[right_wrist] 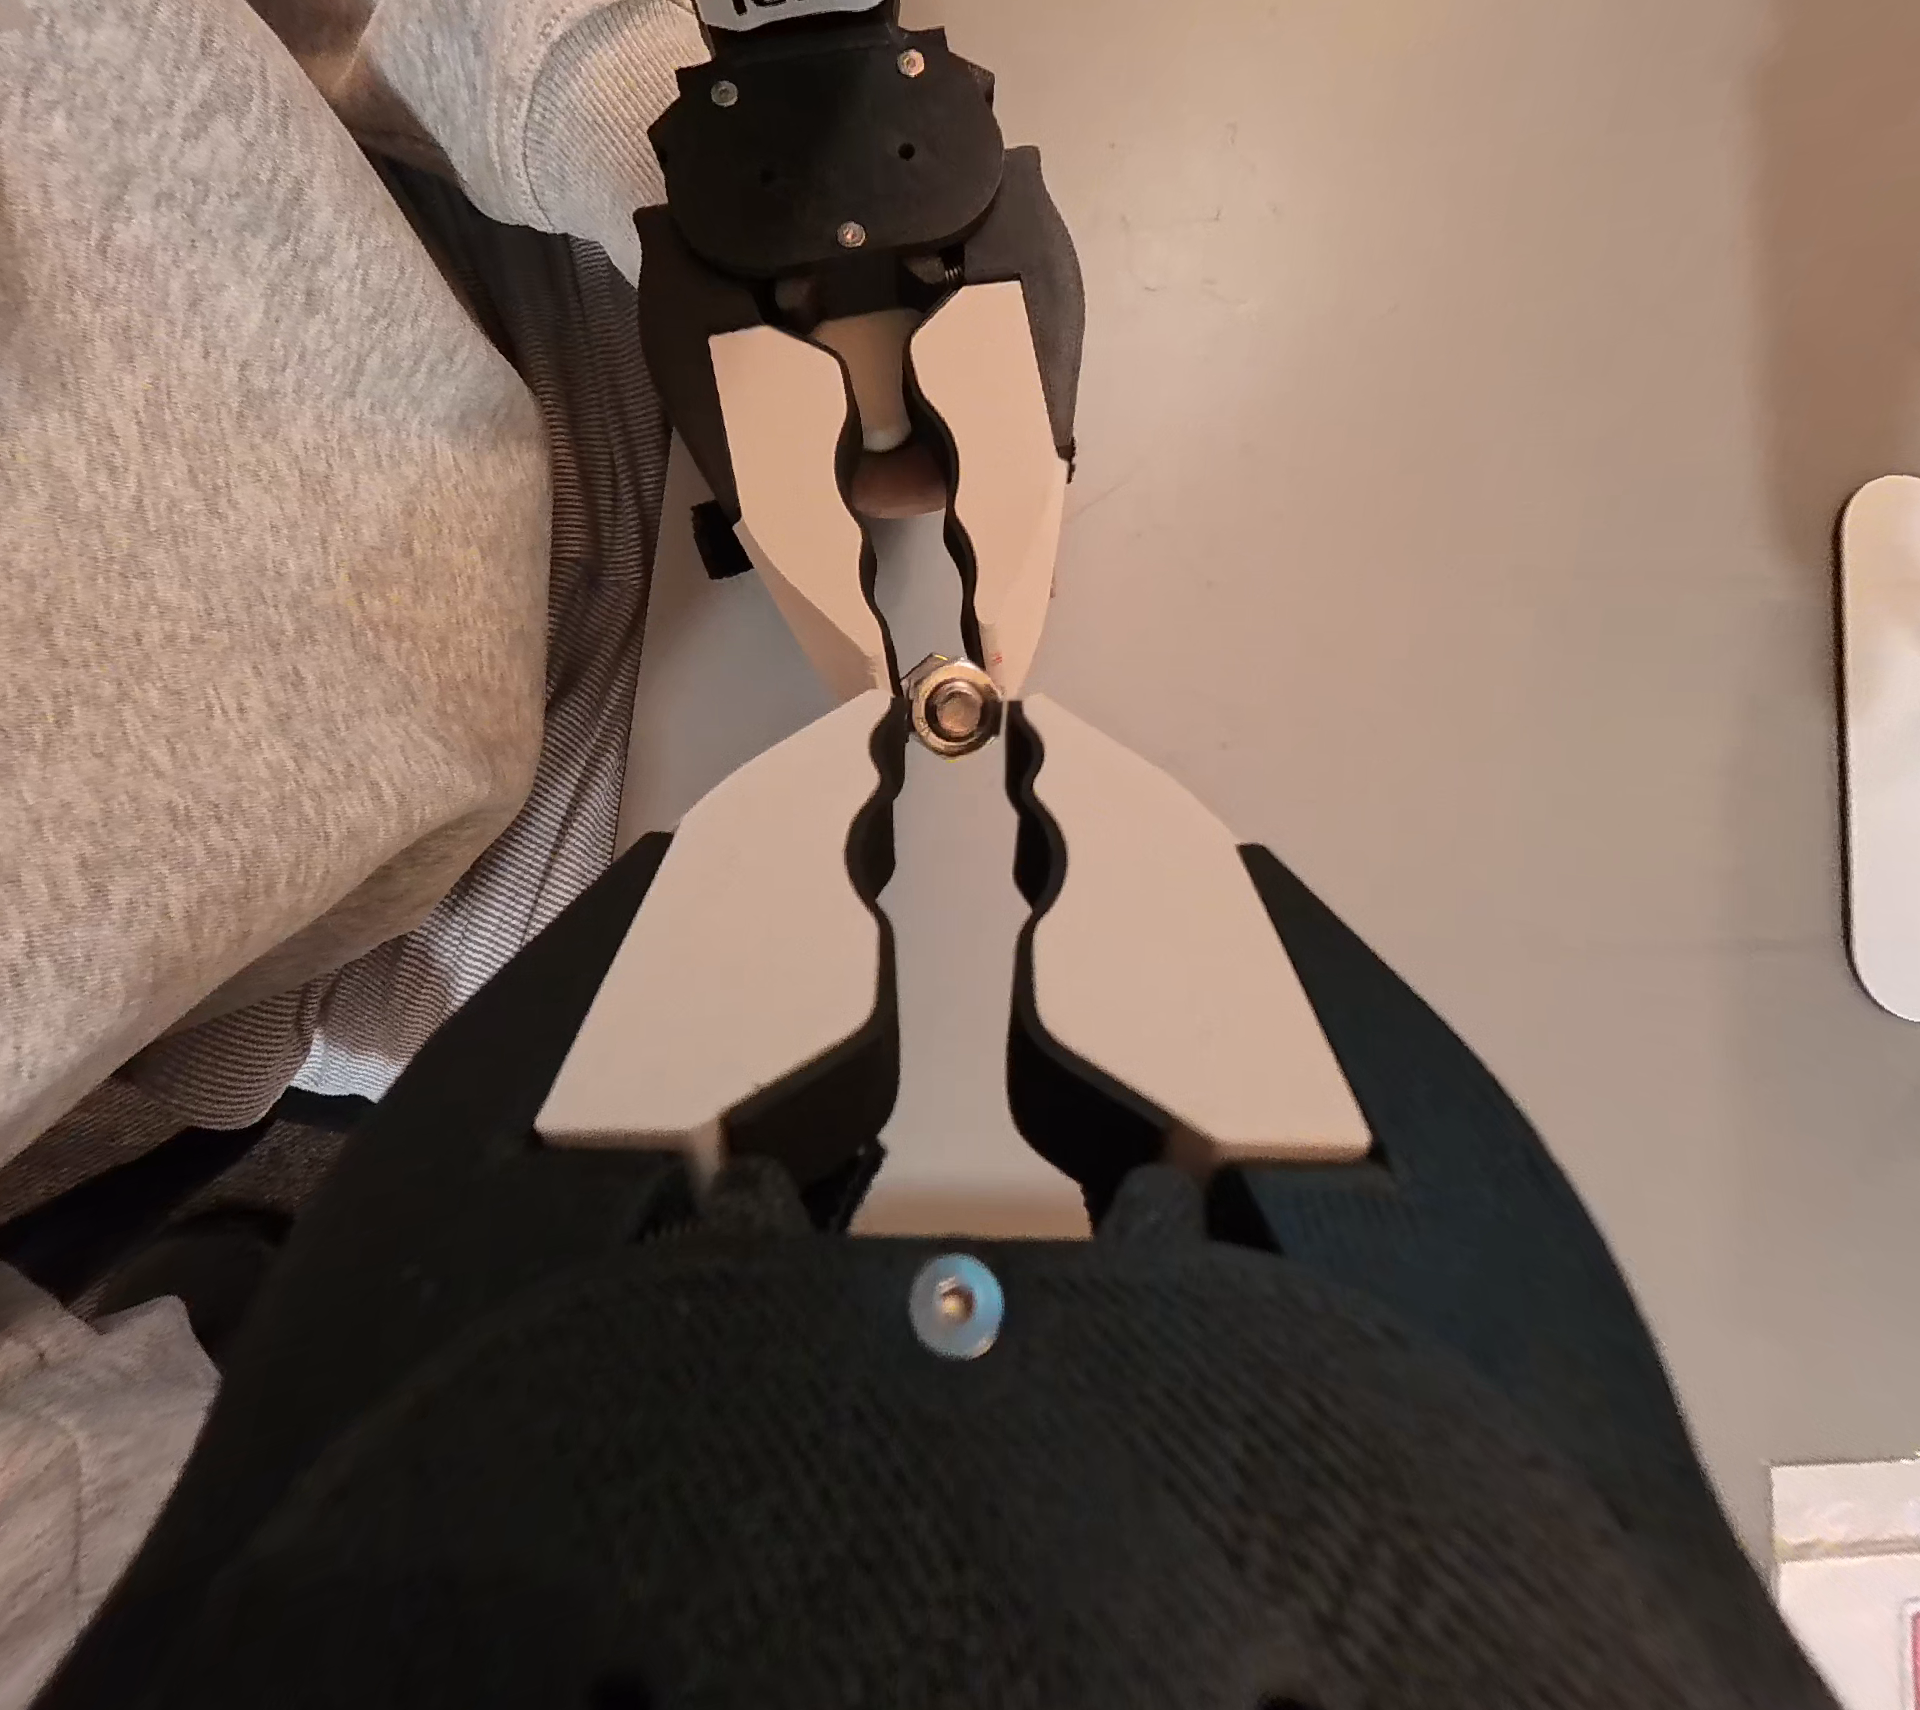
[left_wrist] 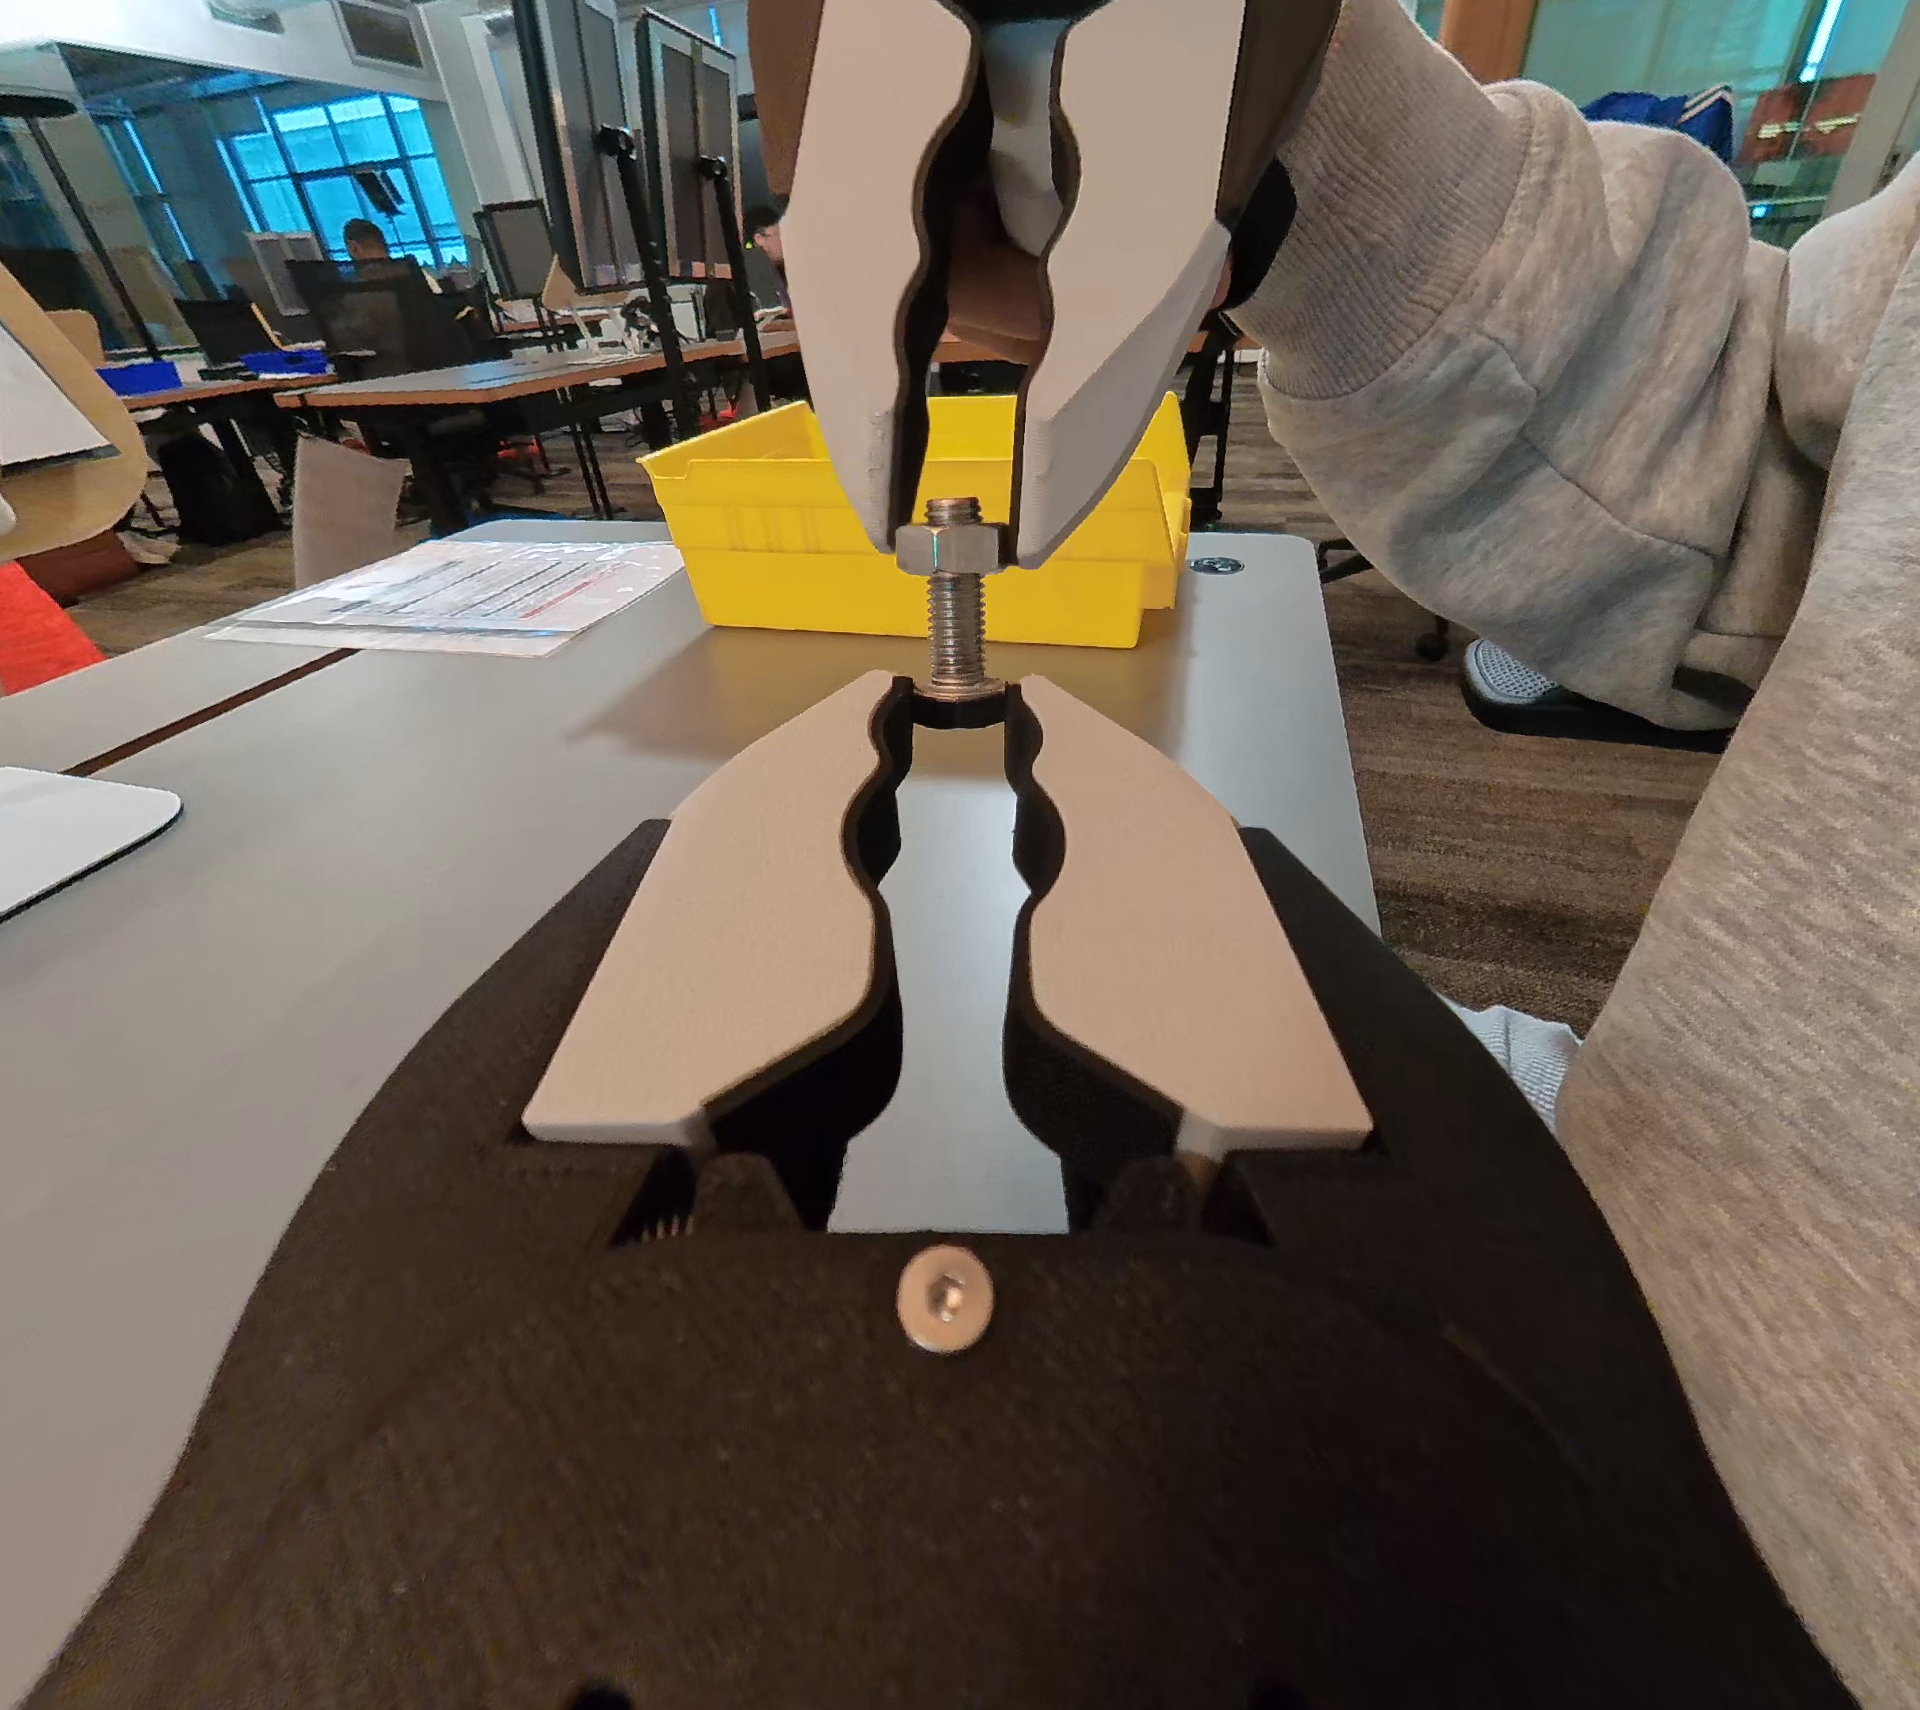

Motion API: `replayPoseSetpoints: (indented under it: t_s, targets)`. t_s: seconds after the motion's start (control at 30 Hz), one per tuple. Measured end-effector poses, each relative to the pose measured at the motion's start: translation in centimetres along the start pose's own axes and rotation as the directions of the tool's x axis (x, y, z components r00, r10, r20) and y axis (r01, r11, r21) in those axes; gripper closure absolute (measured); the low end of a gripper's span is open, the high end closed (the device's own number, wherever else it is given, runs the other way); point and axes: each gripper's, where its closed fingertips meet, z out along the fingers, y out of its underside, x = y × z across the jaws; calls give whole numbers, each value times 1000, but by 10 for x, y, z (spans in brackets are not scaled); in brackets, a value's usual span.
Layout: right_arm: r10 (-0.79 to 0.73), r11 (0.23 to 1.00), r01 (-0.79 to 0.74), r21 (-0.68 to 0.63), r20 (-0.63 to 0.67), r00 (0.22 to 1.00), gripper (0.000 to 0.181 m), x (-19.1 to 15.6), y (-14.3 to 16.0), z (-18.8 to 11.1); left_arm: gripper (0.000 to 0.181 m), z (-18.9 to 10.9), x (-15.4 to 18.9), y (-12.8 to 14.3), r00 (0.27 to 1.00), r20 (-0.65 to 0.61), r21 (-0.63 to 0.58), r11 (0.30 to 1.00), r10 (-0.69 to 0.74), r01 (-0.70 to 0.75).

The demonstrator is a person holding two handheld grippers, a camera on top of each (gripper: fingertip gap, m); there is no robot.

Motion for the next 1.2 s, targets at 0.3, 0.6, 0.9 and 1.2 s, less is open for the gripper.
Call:
replayPoseSetpoints:
  t_s: [0.3,0.6,0.9,1.2]
  targets:
    - [9,1000,-9,-5,-1,1000,164,1,-1,1,162,-1,-1,-1,1000,4,5,1000,-7,7]
    - [8,1000,-8,-7,-3,1000,164,2,0,2,162,-1,-2,0,1000,10,2,1000,-8,8]
    - [2,1000,-2,24,-1,1000,162,3,0,3,162,0,-3,1,1000,10,0,1000,-25,25]
    - [-18,997,17,80,9,1000,156,2,-7,2,162,-1,-3,0,999,7,5,999,-38,38]
